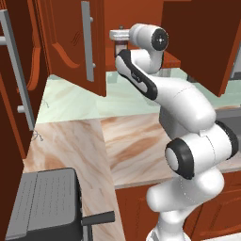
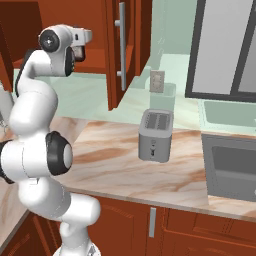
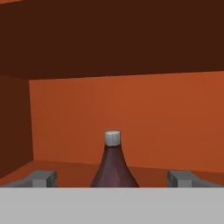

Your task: The dining table condiment station is running low on ketchup. Refill the condiment station by opening the cabinet and taking the ketchup from the cabinet and placing it on the dining table.

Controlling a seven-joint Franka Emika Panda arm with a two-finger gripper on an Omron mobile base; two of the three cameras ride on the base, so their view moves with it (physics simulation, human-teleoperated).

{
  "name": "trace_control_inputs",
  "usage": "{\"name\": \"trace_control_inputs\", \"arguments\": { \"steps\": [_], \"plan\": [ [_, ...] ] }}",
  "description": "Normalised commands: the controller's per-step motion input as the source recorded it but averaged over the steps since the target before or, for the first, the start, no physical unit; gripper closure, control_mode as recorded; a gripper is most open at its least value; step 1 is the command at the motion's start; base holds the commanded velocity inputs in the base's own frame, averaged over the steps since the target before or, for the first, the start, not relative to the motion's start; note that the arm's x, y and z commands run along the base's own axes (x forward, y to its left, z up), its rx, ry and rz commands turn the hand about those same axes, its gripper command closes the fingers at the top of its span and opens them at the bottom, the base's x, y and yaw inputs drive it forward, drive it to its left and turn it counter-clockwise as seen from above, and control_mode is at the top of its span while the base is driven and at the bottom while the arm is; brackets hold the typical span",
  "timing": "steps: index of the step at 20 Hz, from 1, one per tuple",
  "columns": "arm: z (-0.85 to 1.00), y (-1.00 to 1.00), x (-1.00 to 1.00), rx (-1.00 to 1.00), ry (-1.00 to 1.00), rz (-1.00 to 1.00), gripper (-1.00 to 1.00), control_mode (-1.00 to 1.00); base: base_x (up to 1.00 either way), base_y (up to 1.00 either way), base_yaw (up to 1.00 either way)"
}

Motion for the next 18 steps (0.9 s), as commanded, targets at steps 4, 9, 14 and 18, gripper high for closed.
{"name": "trace_control_inputs", "arguments": {
  "steps": [4, 9, 14, 18],
  "plan": [
    [0.00, 0.04, 0.31, 0.00, 0.03, 0.00, -1.00, -1.00, 0.00, 0.00, 0.00],
    [0.00, 0.00, 0.30, 0.00, 0.02, 0.00, -1.00, -1.00, 0.00, 0.00, 0.00],
    [-0.01, 0.11, 0.32, 0.00, 0.06, 0.00, -1.00, -1.00, 0.00, 0.00, 0.00],
    [-0.01, 0.11, 0.32, 0.00, 0.06, 0.00, -1.00, -1.00, 0.00, 0.00, 0.00]
  ]
}}
